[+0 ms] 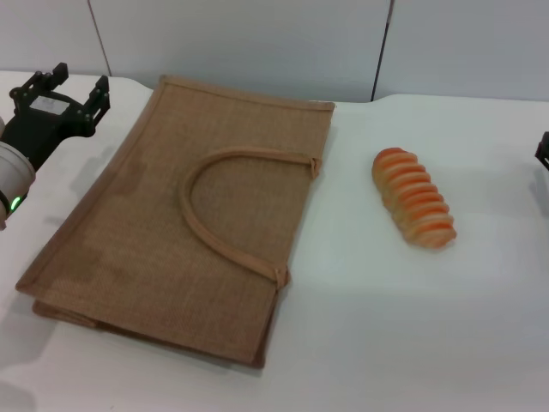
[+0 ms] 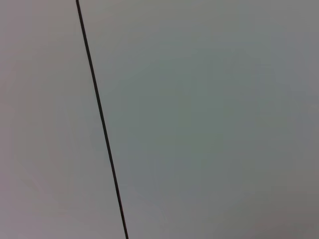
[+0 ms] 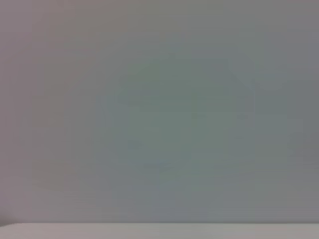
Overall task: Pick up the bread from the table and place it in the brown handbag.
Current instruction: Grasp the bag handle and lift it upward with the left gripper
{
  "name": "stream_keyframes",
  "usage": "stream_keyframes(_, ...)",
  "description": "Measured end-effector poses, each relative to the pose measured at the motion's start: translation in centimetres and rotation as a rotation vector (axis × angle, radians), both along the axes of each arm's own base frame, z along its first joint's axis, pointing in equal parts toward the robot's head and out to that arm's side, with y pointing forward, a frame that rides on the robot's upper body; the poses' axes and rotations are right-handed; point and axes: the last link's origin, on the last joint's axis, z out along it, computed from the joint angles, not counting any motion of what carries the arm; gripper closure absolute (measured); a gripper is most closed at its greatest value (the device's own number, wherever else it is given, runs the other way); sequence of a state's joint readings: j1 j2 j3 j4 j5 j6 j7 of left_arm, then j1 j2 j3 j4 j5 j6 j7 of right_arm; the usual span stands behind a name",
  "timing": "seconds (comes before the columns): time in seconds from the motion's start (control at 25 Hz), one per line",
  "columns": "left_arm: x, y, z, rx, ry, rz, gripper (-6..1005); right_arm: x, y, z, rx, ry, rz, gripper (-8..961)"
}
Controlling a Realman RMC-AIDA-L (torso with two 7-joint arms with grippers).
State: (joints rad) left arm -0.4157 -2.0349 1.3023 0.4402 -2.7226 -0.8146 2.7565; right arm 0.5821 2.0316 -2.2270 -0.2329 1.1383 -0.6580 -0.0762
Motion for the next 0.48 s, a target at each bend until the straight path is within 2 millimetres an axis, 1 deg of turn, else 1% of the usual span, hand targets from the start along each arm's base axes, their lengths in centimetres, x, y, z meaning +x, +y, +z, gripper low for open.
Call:
stream_keyframes(0.16,-0.12,-0.02,0.02,-0.001,0.002,0.005,390,-0.46,0.3,-0.14,-0.007,-0.003,0.014,88)
stream_keyframes(0.48,-0.04,0.32,-0.28,-0.017,0.013,0.01,394,-0.54,0.37,0.0,0.016,0.034,0.008,88)
